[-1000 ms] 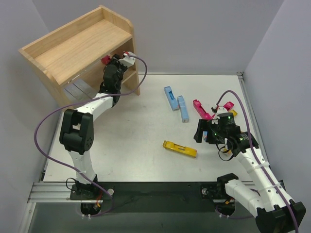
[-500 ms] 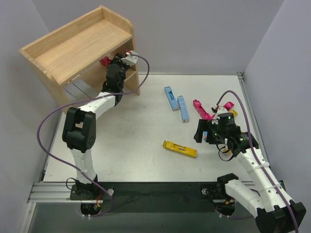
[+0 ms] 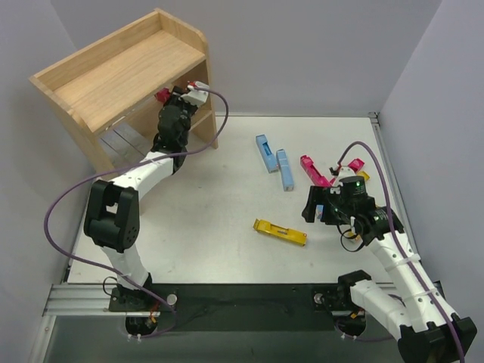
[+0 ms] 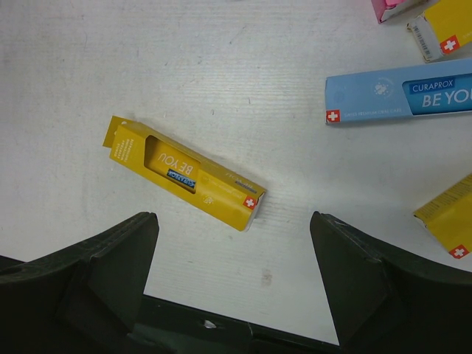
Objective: Place and organize the toothpastes onto the shelf
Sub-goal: Adjust the toothpaste on the shelf.
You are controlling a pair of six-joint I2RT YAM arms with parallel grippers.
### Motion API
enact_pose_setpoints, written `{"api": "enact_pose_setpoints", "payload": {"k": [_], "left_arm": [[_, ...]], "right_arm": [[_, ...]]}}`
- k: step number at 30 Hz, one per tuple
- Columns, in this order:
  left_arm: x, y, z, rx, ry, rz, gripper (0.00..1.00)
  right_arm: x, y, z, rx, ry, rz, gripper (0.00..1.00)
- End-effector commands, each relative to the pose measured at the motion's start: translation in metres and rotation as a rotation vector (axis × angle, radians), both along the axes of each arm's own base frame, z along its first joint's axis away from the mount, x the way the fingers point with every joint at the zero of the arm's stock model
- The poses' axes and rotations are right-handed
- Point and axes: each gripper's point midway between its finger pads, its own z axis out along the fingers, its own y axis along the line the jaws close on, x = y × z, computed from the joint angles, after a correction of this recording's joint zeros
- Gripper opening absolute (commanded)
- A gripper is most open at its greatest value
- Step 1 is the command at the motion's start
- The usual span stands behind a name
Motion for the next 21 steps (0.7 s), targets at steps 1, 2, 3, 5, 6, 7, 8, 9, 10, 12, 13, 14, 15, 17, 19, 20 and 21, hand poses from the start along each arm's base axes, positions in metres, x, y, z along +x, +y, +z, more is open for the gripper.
{"api": "enact_pose_setpoints", "payload": {"k": [1,2,3,5,6,7,8,9,10,12,13,14,15,17,19,20,21], "left_arm": [[-0.029,0.019,0.036,-0.105,-0.056,0.062,0.49],[-0.032,0.022,0.031,-0.111,-0.036,0.076,0.49],[-0.038,0.026,0.034,-0.124,-0.031,0.087,0.49],[-0.044,0.029,0.019,-0.152,0.026,0.098,0.49],[-0.050,0.031,0.024,-0.175,0.024,0.097,0.47],[-0.053,0.031,0.021,-0.235,0.036,0.093,0.45],[-0.057,0.031,0.017,-0.253,0.071,0.095,0.43],[-0.058,0.031,0.014,-0.274,0.088,0.095,0.42],[-0.059,0.029,0.016,-0.325,0.093,0.092,0.38],[-0.060,0.030,0.009,-0.361,0.129,0.112,0.34],[-0.059,0.031,0.006,-0.409,0.134,0.126,0.32],[-0.058,0.032,0.003,-0.426,0.151,0.141,0.31],[-0.057,0.032,0.003,-0.448,0.154,0.151,0.30],[-0.055,0.029,0.002,-0.501,0.155,0.153,0.27],[-0.054,0.028,0.004,-0.522,0.135,0.178,0.24],[-0.051,0.027,0.005,-0.529,0.121,0.190,0.23],[-0.050,0.027,0.007,-0.535,0.111,0.200,0.23]], "right_arm": [[-0.003,-0.006,0.003,-0.012,-0.009,-0.019,0.88],[-0.003,-0.006,0.002,-0.012,-0.009,-0.017,0.88],[-0.004,-0.006,0.002,-0.012,-0.009,-0.017,0.88],[-0.005,-0.007,0.002,-0.012,-0.013,-0.016,0.88],[-0.005,-0.007,0.001,-0.012,-0.013,-0.020,0.88],[-0.005,-0.007,0.001,-0.013,-0.016,-0.019,0.88],[-0.006,-0.007,0.001,-0.012,-0.016,-0.020,0.88],[-0.006,-0.008,0.001,-0.013,-0.016,-0.019,0.88],[-0.006,-0.007,0.001,-0.012,-0.016,-0.015,0.88],[-0.006,-0.007,0.002,-0.009,-0.021,-0.014,0.88],[-0.006,-0.006,0.002,-0.008,-0.024,-0.011,0.88],[-0.007,-0.006,0.002,-0.005,-0.025,-0.009,0.88],[-0.007,-0.006,0.003,-0.003,-0.032,-0.009,0.88],[-0.008,-0.006,0.002,0.001,-0.034,-0.008,0.88],[-0.010,-0.005,0.003,0.010,-0.044,-0.009,0.88],[-0.011,-0.006,0.001,0.010,-0.044,-0.009,0.88],[-0.012,-0.005,0.003,0.017,-0.053,-0.007,0.88]]}}
